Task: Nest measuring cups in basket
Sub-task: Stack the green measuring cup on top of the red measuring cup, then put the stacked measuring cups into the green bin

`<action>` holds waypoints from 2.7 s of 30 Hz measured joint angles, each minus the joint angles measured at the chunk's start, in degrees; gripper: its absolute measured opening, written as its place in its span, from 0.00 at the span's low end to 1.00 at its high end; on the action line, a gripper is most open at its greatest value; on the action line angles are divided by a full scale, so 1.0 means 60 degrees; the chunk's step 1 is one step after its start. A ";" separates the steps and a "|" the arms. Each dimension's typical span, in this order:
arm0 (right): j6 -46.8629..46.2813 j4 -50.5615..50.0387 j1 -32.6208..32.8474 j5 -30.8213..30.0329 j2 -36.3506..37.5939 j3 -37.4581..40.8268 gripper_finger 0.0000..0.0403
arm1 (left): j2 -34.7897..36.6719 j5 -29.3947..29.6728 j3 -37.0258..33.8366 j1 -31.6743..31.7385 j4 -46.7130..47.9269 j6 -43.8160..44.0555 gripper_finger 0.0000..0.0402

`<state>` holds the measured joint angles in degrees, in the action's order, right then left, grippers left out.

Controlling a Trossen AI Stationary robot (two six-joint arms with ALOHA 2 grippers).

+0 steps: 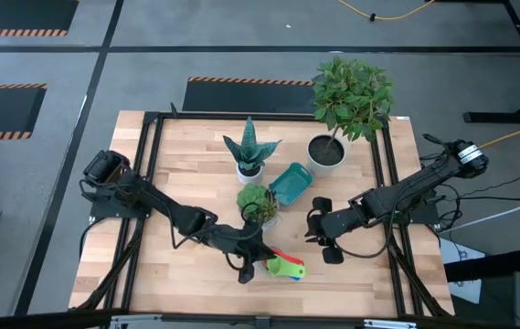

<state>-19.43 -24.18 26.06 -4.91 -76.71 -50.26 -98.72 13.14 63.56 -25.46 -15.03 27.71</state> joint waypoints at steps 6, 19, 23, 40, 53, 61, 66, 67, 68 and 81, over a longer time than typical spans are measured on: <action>-0.0001 -0.0004 0.0000 0.0000 0.0000 0.0000 0.19 | -0.0002 -0.0016 0.0013 0.0147 0.0639 0.0056 0.03; -0.0001 0.0038 -0.0004 0.0000 -0.0004 0.0000 0.19 | -0.0851 -0.0163 0.0005 0.0096 0.0926 0.0097 0.03; 0.0001 0.0065 -0.0004 -0.0004 -0.0004 0.0000 0.19 | -0.0880 -0.0178 0.0009 0.0088 0.0937 0.0097 0.03; 0.0017 0.0062 -0.0004 0.0000 -0.0004 0.0000 0.19 | -0.0880 0.0255 0.0013 0.0107 0.1254 0.0119 0.09; 0.0010 0.0062 -0.0004 0.0000 -0.0004 0.0000 0.19 | -0.0878 0.0351 0.0024 0.0100 0.1379 0.0116 0.18; 0.0006 0.0059 -0.0004 0.0000 -0.0004 0.0000 0.19 | -0.0879 -0.0430 0.0006 0.0121 0.1040 0.0145 0.16; 0.0035 0.0068 -0.0004 0.0000 -0.0004 0.0000 0.19 | -0.0885 -0.1358 0.0006 0.0005 0.1008 0.0536 0.16; 0.0039 0.0074 -0.0004 0.0000 -0.0004 0.0000 0.19 | -0.0892 -0.1398 0.0006 -0.0032 0.1016 0.0591 0.16; 0.0037 0.0078 -0.0004 0.0000 -0.0004 0.0000 0.19 | -0.0895 -0.1398 0.0006 -0.0077 0.1010 0.0607 0.16; 0.0039 0.0102 -0.0004 0.0000 -0.0004 0.0000 0.19 | -0.0895 -0.1361 0.0006 -0.0305 0.0999 0.0604 0.17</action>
<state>-19.20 -23.57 26.04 -4.91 -76.73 -50.26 -104.09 4.98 63.59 -27.29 -9.04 31.33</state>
